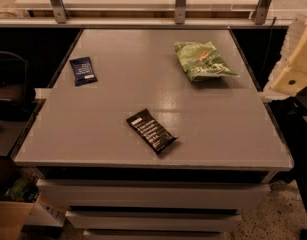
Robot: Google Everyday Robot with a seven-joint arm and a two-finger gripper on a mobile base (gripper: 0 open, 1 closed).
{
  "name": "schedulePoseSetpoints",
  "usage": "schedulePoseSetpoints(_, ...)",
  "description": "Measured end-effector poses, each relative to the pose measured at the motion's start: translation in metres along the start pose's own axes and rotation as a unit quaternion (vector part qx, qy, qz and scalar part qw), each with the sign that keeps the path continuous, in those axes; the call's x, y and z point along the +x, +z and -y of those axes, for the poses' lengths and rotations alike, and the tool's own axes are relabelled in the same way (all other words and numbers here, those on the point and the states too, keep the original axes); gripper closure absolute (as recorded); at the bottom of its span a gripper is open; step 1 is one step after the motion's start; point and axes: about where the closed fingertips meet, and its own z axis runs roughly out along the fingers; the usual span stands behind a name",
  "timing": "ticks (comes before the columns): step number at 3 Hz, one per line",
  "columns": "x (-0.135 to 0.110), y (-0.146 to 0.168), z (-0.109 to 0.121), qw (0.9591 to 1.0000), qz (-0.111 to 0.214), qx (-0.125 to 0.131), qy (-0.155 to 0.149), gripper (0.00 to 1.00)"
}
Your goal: Pick rxbar blueberry
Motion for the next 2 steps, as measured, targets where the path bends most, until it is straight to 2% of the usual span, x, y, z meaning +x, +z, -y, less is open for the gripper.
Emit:
schedulePoseSetpoints(1,-0.039,0.021,0.013,0.9994,0.018,-0.010,-0.028,0.00)
schedulePoseSetpoints(2,-0.057,0.018,0.015,0.9987,0.028,-0.004,-0.044,0.00)
